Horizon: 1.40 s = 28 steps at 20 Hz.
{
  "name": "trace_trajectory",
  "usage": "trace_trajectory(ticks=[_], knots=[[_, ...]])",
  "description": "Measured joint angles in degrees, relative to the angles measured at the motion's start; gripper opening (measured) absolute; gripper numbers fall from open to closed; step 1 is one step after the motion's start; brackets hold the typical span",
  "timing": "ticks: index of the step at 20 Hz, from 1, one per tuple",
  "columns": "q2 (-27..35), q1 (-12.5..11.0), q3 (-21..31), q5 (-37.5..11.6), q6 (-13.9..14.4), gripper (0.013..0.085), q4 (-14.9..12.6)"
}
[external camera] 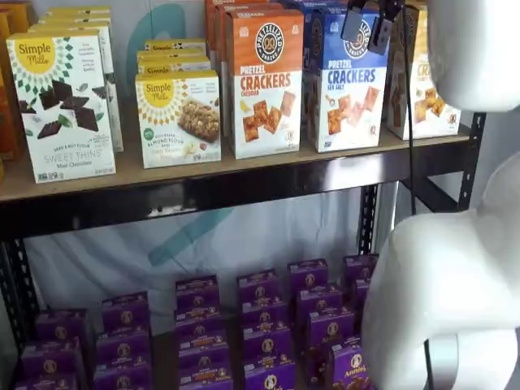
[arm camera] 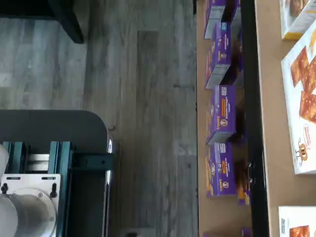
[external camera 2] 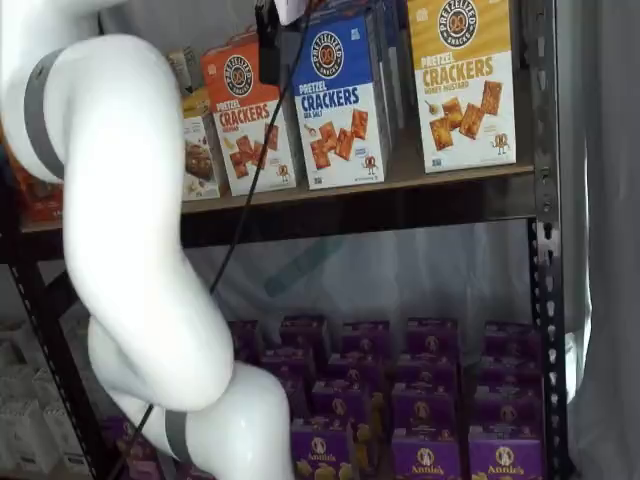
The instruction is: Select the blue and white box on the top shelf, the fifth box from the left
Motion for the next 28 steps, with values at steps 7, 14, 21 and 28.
trace_trajectory(ticks=[7, 14, 21, 28], knots=[[-3.0, 1.2, 4.1, -3.1, 0.1, 0.085, -1.8], [-4.4, -4.0, 4.1, -3.8, 0.8, 0.085, 9.7], [-10.8, -4.7, 11.1, -19.8, 1.6, 0.085, 14.6], [-6.8, -3.0, 8.3, -26.1, -0.1, 0.085, 9.6]])
